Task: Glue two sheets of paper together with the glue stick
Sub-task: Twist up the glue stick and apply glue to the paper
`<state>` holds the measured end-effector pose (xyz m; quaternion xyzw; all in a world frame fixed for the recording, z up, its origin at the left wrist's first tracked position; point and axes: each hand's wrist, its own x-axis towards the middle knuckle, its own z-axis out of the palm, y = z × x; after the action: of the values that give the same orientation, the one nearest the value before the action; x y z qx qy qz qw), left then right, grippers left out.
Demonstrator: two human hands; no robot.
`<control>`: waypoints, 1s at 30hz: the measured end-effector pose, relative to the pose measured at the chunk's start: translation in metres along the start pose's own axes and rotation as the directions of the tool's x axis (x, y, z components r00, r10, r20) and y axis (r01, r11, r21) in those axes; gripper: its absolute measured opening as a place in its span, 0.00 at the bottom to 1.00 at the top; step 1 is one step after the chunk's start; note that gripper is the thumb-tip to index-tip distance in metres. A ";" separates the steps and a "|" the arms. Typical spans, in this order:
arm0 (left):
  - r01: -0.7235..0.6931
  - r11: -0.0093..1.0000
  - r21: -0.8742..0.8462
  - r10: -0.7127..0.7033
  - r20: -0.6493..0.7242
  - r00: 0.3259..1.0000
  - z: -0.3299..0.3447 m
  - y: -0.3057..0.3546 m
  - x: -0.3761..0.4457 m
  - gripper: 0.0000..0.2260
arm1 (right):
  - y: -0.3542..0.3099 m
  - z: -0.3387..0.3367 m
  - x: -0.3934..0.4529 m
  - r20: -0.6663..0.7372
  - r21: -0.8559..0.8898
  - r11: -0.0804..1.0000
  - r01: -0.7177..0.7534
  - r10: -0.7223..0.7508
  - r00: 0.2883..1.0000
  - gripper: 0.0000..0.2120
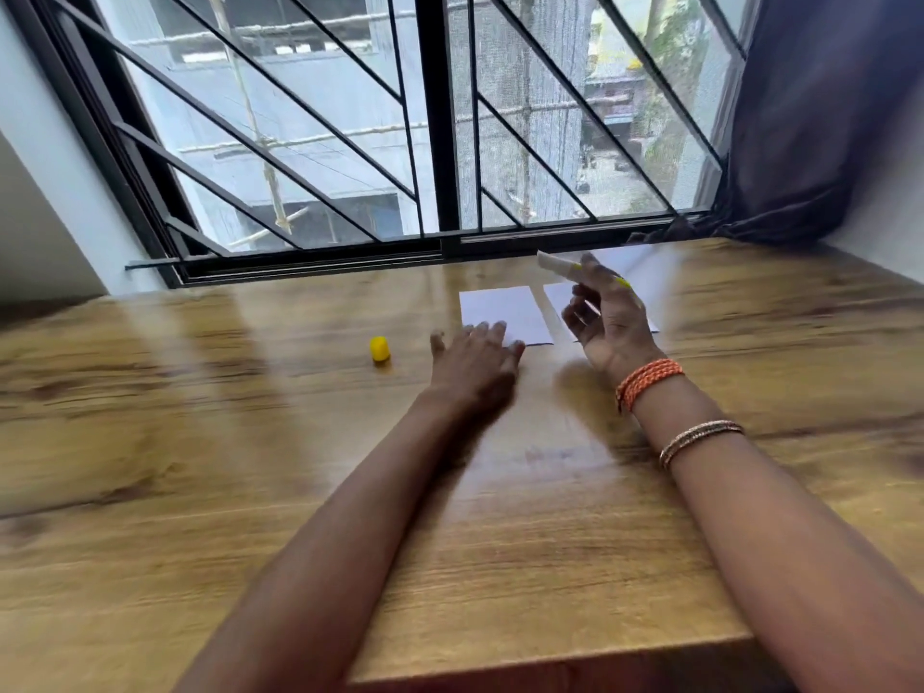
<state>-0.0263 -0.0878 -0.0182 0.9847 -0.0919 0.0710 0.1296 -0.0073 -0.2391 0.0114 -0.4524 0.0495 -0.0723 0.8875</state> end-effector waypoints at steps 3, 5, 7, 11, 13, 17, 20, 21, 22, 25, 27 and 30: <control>-0.033 0.997 -0.070 0.034 0.014 0.999 -0.007 -0.007 -0.006 0.16 | -0.003 0.002 -0.002 0.013 0.038 0.999 0.006 -0.007 1.000 0.16; -0.036 0.986 -0.164 0.034 -0.015 0.999 -0.012 -0.013 -0.015 0.11 | -0.004 0.001 -0.004 0.007 0.094 0.996 0.006 -0.007 1.000 0.07; -0.044 0.966 -0.255 0.042 -0.015 0.999 -0.017 -0.018 -0.025 0.08 | -0.003 0.000 -0.006 0.023 0.095 0.995 -0.002 -0.001 1.000 0.08; -0.091 0.933 -0.349 0.090 -0.019 0.996 -0.017 -0.025 -0.049 0.06 | 0.000 0.002 -0.013 0.047 0.024 0.999 -0.020 0.019 0.999 0.10; -0.096 0.906 -0.412 0.092 -0.030 0.995 -0.014 -0.031 -0.056 0.02 | 0.004 0.005 -0.015 0.068 -0.014 1.000 -0.013 0.014 0.998 0.12; -0.190 0.904 -0.383 0.180 -0.064 0.982 -0.027 -0.044 -0.059 0.04 | 0.011 0.013 -0.018 0.213 -0.197 0.980 0.016 0.027 0.977 0.09; -0.128 0.964 -0.235 0.109 -0.090 0.990 -0.034 -0.041 -0.063 0.05 | 0.016 0.017 -0.024 0.319 -0.424 0.901 0.093 0.052 0.946 0.11; -0.081 0.984 -0.159 0.064 -0.108 0.992 -0.032 -0.040 -0.065 0.07 | 0.018 0.017 -0.026 0.341 -0.476 0.869 0.130 0.046 0.939 0.12; -0.038 0.995 -0.090 0.027 -0.124 0.992 -0.030 -0.037 -0.066 0.08 | 0.020 0.017 -0.028 0.352 -0.521 0.837 0.166 0.034 0.936 0.14; 0.024 0.999 0.043 -0.022 -0.030 0.999 -0.021 -0.031 -0.074 0.16 | 0.025 0.017 -0.029 0.333 -0.587 0.784 0.201 0.007 0.943 0.17; 0.034 0.998 0.049 -0.039 0.112 0.993 -0.017 -0.033 -0.081 0.22 | 0.028 0.019 -0.030 0.315 -0.585 0.789 0.187 0.009 0.949 0.11; -0.007 0.999 0.037 0.001 0.163 0.987 -0.017 -0.040 -0.088 0.24 | 0.031 0.023 -0.029 0.330 -0.594 0.785 0.178 0.035 0.943 0.06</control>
<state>-0.1056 -0.0309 -0.0256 0.9893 -0.1027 -0.0080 0.1031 -0.0297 -0.1981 0.0004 -0.7238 -0.0935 -0.0110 0.6835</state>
